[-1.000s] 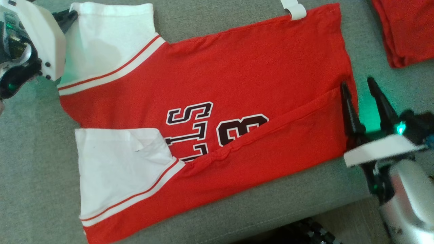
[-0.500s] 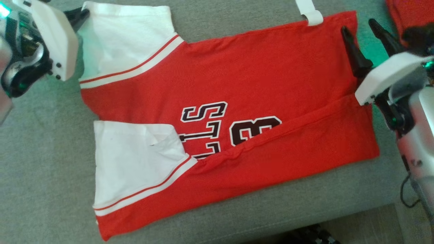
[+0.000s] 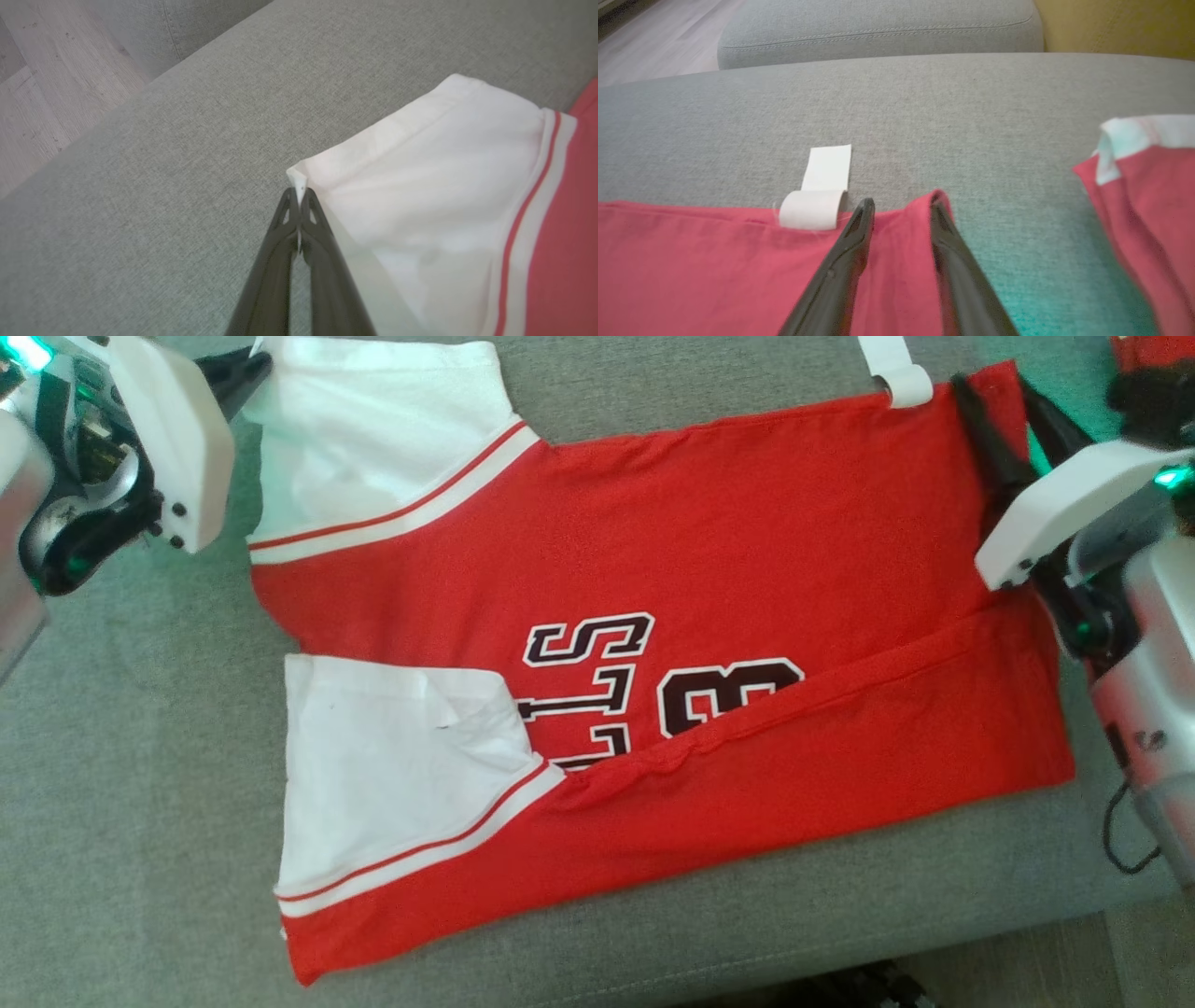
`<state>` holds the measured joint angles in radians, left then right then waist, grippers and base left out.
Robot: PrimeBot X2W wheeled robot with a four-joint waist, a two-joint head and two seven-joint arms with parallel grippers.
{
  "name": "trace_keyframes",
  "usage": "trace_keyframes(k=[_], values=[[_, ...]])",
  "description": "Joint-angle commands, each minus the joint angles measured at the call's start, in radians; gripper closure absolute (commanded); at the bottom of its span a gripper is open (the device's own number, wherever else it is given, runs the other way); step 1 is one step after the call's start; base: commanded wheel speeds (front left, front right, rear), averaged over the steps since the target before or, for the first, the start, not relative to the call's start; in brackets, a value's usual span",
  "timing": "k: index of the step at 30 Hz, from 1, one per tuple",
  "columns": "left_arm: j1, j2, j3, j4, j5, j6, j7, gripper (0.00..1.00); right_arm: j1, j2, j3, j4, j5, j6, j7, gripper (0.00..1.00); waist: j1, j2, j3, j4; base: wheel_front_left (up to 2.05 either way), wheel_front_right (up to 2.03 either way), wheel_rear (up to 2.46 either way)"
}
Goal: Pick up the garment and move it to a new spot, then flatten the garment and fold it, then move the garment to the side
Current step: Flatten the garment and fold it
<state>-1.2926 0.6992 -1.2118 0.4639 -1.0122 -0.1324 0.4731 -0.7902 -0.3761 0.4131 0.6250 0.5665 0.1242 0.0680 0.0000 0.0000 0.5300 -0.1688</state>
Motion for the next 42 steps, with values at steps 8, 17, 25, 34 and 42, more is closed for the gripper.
trace_keyframes(k=[8,17,25,34,42], values=[[-0.093,0.027,-0.003,-0.011,0.017,0.002,-0.097,1.0,-0.054,-0.037,0.029,0.037,0.035,0.007,-0.068,1.0,0.0,0.0,-0.009,0.027,0.0,0.0,0.0],[-0.153,0.017,-0.034,0.004,0.071,0.002,-0.329,1.0,-0.09,-0.086,0.017,0.051,0.103,0.007,-0.184,1.0,0.0,0.0,-0.07,0.068,0.0,0.0,0.0],[-0.144,0.02,-0.059,-0.06,0.101,0.002,-0.447,1.0,0.004,-0.173,-0.008,-0.015,0.143,0.007,-0.206,1.0,0.0,0.0,-0.13,0.124,0.0,0.0,0.0],[0.088,0.143,-0.068,-0.269,0.189,0.013,-0.481,1.0,0.233,-0.247,-0.07,-0.093,0.156,0.007,-0.177,1.0,0.0,0.0,-0.186,0.185,0.0,0.0,0.0],[0.311,0.188,-0.068,-0.449,0.225,0.114,-0.495,1.0,0.388,-0.253,-0.161,-0.1,0.132,0.007,-0.151,1.0,0.0,0.0,-0.205,0.231,0.0,0.0,0.0]])
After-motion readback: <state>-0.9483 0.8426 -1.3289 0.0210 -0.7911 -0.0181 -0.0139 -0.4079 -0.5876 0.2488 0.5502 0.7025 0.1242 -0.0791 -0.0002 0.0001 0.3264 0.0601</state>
